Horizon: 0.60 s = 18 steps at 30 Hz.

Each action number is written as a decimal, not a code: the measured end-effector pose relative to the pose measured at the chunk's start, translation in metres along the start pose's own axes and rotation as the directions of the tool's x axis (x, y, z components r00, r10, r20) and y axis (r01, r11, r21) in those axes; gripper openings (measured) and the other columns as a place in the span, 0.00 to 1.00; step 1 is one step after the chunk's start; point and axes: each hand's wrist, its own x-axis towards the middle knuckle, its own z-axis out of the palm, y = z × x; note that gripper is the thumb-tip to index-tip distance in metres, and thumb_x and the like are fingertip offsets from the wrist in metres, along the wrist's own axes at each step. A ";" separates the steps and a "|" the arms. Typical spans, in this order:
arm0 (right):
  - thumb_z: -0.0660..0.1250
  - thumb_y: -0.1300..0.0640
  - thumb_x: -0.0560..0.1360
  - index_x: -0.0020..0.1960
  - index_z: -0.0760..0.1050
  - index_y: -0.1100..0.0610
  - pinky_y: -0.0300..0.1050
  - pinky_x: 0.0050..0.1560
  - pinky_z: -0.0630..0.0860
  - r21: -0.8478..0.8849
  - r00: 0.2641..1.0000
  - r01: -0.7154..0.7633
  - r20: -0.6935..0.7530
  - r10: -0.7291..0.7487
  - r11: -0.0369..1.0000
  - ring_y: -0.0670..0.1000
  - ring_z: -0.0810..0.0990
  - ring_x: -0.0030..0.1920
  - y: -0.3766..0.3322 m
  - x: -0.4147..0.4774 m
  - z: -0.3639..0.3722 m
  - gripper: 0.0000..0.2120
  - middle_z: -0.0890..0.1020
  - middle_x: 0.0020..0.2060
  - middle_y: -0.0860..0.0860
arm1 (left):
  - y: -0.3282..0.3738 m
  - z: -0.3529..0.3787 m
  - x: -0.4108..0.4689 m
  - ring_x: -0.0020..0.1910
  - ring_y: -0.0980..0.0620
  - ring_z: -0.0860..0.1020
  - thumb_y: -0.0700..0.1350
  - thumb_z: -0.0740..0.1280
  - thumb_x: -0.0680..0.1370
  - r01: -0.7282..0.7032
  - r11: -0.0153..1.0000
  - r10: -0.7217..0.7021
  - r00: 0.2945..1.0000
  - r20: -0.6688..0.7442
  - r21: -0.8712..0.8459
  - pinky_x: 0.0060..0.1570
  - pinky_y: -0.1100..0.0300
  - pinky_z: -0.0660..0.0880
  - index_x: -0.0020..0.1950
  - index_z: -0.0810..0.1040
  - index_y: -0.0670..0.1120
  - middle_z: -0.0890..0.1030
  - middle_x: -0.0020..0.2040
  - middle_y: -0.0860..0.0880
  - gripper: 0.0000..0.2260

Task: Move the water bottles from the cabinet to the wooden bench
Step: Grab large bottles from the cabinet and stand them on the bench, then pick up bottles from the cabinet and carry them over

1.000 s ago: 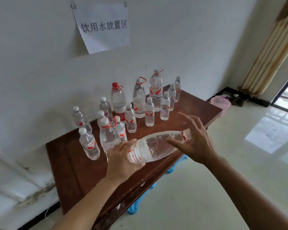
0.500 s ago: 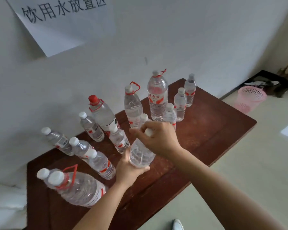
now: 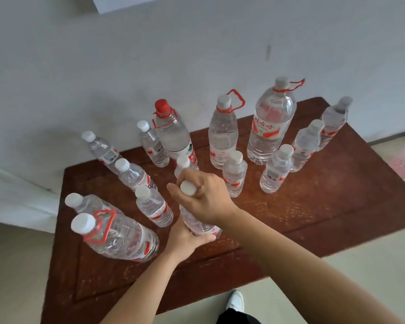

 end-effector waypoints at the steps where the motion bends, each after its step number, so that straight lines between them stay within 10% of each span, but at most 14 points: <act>1: 0.67 0.41 0.76 0.39 0.69 0.45 0.43 0.36 0.70 0.013 1.000 -0.018 -0.001 0.018 1.000 0.44 0.76 0.35 0.004 0.000 -0.003 0.13 0.79 0.34 0.42 | 0.003 0.003 -0.001 0.55 0.61 0.82 0.53 0.83 0.61 -0.003 1.000 0.003 1.000 0.004 -0.002 0.60 0.50 0.78 0.59 0.82 0.50 0.85 0.53 0.58 0.28; 6: 0.71 0.44 0.77 0.40 0.72 0.46 0.38 0.34 0.71 -0.034 0.997 -0.070 -0.039 0.069 0.997 0.45 0.79 0.35 0.006 -0.006 -0.015 0.12 0.78 0.31 0.40 | 0.013 -0.004 -0.024 0.61 0.65 0.76 0.59 0.76 0.68 -0.079 0.990 0.082 0.996 -0.026 0.118 0.56 0.76 0.67 0.71 0.71 0.56 0.79 0.62 0.62 0.33; 12: 0.69 0.38 0.77 0.52 0.79 0.49 0.47 0.44 0.78 -0.249 0.979 -0.120 -0.192 0.072 0.961 0.46 0.80 0.44 -0.015 -0.027 -0.011 0.15 0.83 0.46 0.45 | 0.003 -0.052 -0.078 0.69 0.55 0.72 0.54 0.67 0.80 -0.237 0.898 0.257 0.966 -0.006 0.371 0.67 0.65 0.65 0.75 0.69 0.49 0.75 0.70 0.53 0.24; 18: 0.66 0.36 0.77 0.75 0.66 0.49 0.58 0.67 0.71 -0.330 0.952 -0.222 -0.277 0.131 0.918 0.56 0.72 0.70 -0.053 -0.064 0.008 0.31 0.73 0.71 0.53 | -0.014 -0.151 -0.144 0.48 0.56 0.82 0.59 0.62 0.80 -0.407 0.735 0.510 0.859 -0.047 0.542 0.48 0.59 0.79 0.59 0.81 0.52 0.84 0.52 0.56 0.17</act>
